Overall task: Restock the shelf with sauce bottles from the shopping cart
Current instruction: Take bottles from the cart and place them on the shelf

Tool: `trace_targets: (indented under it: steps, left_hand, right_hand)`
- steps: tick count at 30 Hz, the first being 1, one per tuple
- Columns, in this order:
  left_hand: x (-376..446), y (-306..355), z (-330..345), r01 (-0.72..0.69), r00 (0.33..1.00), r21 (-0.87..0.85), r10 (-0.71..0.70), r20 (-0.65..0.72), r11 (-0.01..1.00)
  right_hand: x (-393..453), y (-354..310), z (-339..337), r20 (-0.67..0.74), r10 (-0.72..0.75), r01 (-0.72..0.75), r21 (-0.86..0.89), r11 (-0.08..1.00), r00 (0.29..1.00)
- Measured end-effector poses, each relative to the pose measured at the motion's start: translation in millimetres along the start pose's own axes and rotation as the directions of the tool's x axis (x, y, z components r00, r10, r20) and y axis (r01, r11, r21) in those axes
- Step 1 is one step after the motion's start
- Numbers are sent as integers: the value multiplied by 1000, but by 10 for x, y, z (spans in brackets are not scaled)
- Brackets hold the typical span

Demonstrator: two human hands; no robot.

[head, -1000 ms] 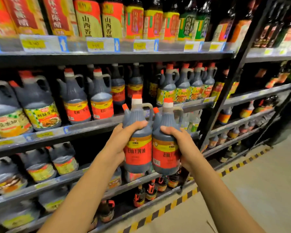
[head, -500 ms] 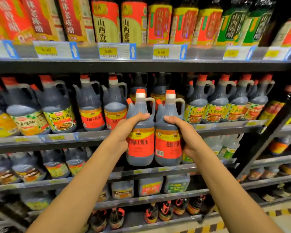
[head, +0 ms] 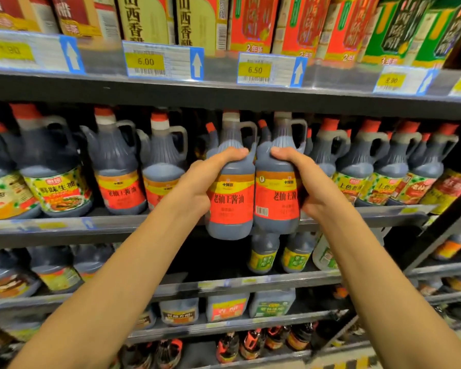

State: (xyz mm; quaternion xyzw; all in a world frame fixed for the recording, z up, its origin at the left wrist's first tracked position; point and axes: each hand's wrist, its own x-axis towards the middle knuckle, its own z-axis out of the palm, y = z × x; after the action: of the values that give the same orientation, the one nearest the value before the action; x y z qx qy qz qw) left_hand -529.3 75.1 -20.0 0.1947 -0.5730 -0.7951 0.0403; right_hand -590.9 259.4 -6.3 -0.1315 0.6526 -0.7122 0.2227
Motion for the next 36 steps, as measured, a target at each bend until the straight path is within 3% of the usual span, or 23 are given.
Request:
trace_targets:
  steps: [11,20,24,28,36]
  left_hand:
    - [59,118,31,-165,986,59,166,-12,984]
    - [273,88,88,-284,946,-15,277,-167,959]
    - [324,61,22,-316,931,55,321,-173,947]
    - [370,-40,-21,-268,949,121,284,-138,956]
    - [455,-233,-153,-247,960,112,259,-108,962]
  right_hand:
    - [182,36,54,-133,-207,208,-11,978,969]
    - [496,244,182,-361,-223,216,-61,974,905]
    - [538,307,280,-414,-235,218,-90,972,879]
    - [654,400,299,-467,-230,231,-55,971,854]
    - [803,596,291,-443,-256,251,-72,965,859]
